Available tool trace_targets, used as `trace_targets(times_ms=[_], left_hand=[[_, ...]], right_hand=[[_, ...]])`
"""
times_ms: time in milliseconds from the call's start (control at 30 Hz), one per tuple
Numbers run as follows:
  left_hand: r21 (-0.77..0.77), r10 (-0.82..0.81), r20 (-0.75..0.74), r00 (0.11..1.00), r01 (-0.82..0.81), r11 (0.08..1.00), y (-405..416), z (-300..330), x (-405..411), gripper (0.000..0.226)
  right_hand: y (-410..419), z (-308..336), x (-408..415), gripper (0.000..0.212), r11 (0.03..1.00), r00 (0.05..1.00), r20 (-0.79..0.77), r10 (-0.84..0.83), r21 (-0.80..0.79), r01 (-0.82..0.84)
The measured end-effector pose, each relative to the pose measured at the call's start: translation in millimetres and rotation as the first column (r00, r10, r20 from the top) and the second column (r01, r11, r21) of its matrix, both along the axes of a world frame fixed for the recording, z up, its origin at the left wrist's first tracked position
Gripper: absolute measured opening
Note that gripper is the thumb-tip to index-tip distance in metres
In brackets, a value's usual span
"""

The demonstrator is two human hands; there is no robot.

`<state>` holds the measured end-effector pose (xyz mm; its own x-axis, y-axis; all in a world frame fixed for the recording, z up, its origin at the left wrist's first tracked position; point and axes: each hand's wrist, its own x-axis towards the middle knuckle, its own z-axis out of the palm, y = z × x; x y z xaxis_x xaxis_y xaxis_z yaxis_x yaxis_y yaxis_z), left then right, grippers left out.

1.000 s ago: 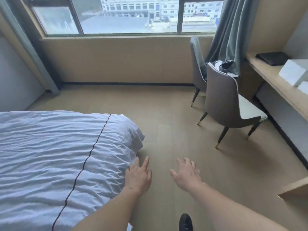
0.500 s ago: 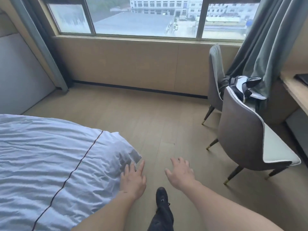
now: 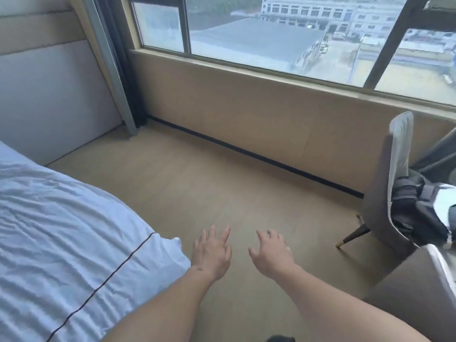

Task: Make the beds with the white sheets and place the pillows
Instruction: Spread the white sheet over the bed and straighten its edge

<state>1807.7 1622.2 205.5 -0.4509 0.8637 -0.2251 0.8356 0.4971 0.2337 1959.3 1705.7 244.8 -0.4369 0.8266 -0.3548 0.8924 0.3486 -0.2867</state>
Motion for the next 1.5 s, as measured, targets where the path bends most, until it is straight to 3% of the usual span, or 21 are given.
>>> trace_targets(times_ms=[300, 533, 700, 1033, 1200, 1300, 1367, 1500], left_hand=[[-0.034, 0.352, -0.054, 0.935, -0.354, 0.935, 137.1, -16.9, -94.3, 0.055], [0.020, 0.686, -0.021, 0.728, -0.685, 0.728, 205.9, 4.0, -147.9, 0.059], [-0.074, 0.815, -0.105, 0.570, -0.822, 0.565, 218.2, 0.7, -184.2, 0.059], [-0.085, 0.916, -0.089, 0.391, -0.920, 0.384, 251.8, -22.9, -341.1, 0.054], [-0.066, 0.962, -0.025, 0.272, -0.961, 0.270, 266.7, -18.4, -442.2, 0.060], [-0.029, 0.984, 0.001, 0.179, -0.983, 0.179, 279.5, -10.0, -506.7, 0.060], [-0.002, 0.985, -0.008, 0.175, -0.985, 0.175, 287.8, -3.8, -540.1, 0.059], [-0.007, 0.995, -0.041, 0.095, -0.996, 0.094, 287.6, -4.0, -606.9, 0.056]], right_hand=[[195.5, -25.6, -133.3, 0.060, 0.936, 0.935, -0.035, 0.352, 0.025, -0.351], [301.5, -22.6, -229.6, 0.062, 0.785, 0.786, 0.012, 0.619, -0.033, -0.618], [320.0, -14.2, -308.7, 0.061, 0.602, 0.602, 0.044, 0.798, 0.007, -0.799], [353.9, -20.0, -510.9, 0.064, 0.360, 0.361, 0.056, 0.931, 0.024, -0.933], [377.4, -10.0, -613.4, 0.063, 0.323, 0.324, 0.025, 0.946, 0.043, -0.945], [397.0, -10.8, -679.8, 0.067, 0.366, 0.365, 0.016, 0.931, -0.017, -0.931], [403.1, -12.1, -721.4, 0.067, 0.372, 0.374, -0.008, 0.928, -0.061, -0.926], [400.5, -9.5, -816.9, 0.066, 0.275, 0.279, -0.069, 0.958, -0.061, -0.960]])
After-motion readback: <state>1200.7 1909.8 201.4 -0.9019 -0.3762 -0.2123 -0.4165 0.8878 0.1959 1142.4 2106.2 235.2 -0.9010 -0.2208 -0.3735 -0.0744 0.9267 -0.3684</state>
